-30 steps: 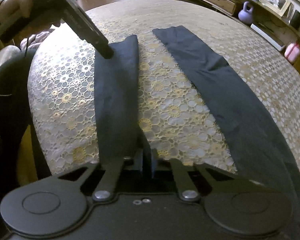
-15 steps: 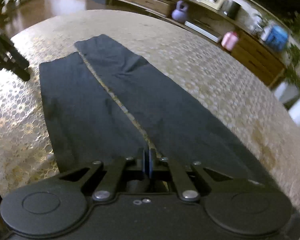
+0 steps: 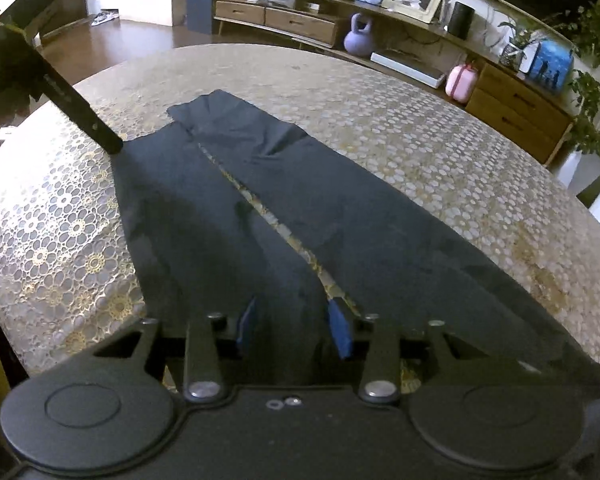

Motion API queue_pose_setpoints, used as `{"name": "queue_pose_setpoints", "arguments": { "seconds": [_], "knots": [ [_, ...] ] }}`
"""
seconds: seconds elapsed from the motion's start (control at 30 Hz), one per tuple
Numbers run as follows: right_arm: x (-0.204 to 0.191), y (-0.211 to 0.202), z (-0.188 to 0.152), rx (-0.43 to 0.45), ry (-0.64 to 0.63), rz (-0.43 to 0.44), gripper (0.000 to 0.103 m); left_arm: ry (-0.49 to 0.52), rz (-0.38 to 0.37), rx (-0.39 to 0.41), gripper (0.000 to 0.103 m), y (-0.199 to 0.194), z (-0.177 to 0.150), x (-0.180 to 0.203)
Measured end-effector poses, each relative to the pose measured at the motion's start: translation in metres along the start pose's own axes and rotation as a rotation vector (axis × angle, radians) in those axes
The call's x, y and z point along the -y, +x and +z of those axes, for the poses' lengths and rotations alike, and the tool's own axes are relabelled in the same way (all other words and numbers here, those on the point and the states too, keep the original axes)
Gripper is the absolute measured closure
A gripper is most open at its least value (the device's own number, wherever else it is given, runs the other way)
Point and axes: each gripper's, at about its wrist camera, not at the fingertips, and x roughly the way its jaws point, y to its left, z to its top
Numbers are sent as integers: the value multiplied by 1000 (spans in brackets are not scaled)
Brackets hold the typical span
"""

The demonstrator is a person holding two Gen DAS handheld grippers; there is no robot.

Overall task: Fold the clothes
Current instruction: 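Grasp the waistband edge of the trousers with the left gripper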

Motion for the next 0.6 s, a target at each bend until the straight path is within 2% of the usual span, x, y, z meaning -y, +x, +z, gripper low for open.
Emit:
{"name": "queue_pose_setpoints", "arguments": {
  "seconds": [0.2,0.37,0.47,0.5,0.6],
  "knots": [
    [12,-8,-14,8,34,-33,0,11,44,4,37,4,1,11],
    [23,-17,-27,18,70,-55,0,66,135,4,39,6,-3,28],
    [29,-23,-35,25,92,-74,0,89,189,4,52,7,-3,34],
    [31,-25,-38,29,100,-81,0,93,202,4,63,7,-3,36],
    [38,-31,-47,40,126,-89,0,90,213,-10,70,8,-1,38]
  ]
}}
